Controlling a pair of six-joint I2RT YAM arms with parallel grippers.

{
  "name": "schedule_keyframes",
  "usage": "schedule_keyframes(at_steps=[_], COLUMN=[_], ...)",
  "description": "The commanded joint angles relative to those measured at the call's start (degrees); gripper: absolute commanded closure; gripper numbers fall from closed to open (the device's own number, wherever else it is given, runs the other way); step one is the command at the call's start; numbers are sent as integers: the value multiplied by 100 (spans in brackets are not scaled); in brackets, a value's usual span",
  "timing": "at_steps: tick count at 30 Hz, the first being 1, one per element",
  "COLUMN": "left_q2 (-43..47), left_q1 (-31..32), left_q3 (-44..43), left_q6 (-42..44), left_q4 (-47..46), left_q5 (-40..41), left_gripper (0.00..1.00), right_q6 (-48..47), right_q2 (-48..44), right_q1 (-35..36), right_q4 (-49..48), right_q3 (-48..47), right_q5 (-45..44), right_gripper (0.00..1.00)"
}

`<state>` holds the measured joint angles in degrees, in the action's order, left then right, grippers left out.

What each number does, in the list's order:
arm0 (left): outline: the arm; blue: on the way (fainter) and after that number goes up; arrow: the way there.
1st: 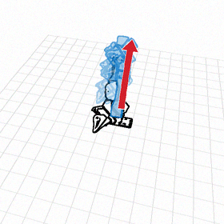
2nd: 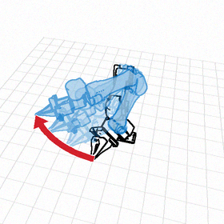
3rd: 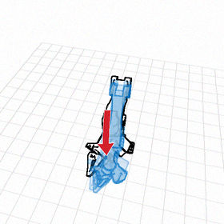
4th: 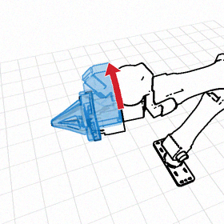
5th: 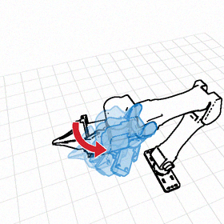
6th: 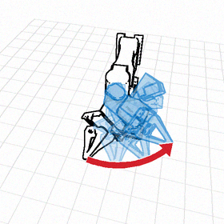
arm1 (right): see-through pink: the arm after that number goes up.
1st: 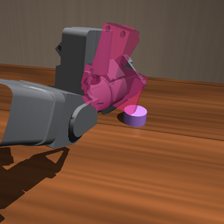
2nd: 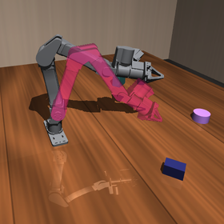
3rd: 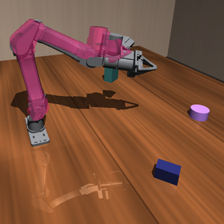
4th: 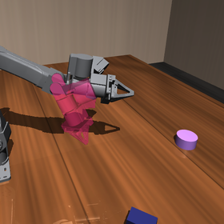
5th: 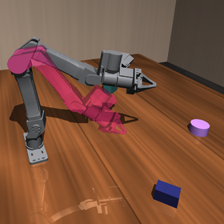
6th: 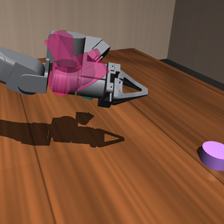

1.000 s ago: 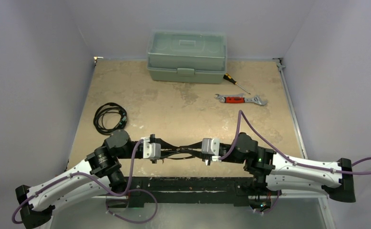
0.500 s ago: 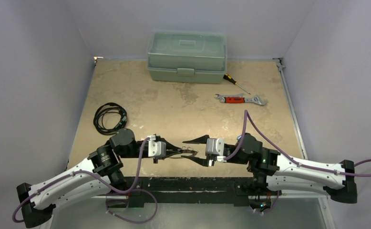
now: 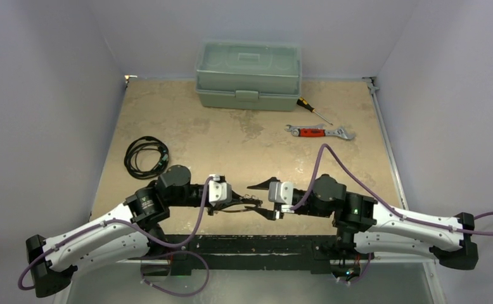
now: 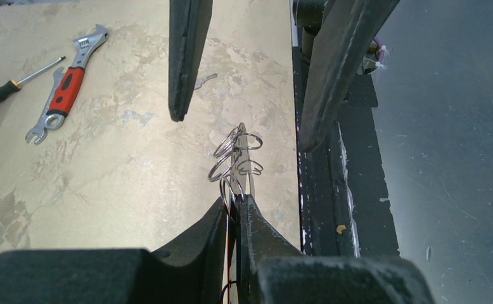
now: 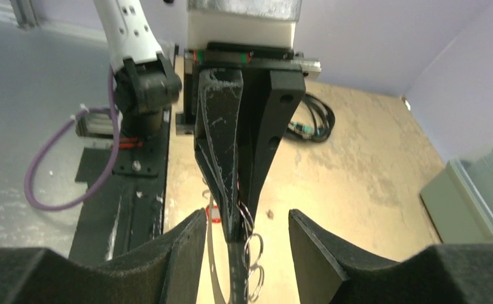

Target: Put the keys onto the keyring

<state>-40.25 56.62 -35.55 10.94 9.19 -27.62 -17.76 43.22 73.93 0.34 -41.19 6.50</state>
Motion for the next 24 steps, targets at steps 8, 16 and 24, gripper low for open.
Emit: schedule_keyframes(at_steps=[8, 16, 24], left_q2=[-622, -889, -900], left_q1=[-54, -120, -125], left_q3=[-523, -611, -620], left_q6=[-455, -594, -652], left_q4=[318, 452, 505], left_q5=[848, 1026, 1156], left_gripper=[100, 100, 100], right_q6=[2945, 5400, 7372], right_q2=[309, 1326, 2362], right_q1=[-198, -2397, -3724], right_q4=[768, 2709, 2973], right_q3=[-394, -560, -338], right_q5=[-4833, -3796, -3743], right_gripper=[31, 16, 17])
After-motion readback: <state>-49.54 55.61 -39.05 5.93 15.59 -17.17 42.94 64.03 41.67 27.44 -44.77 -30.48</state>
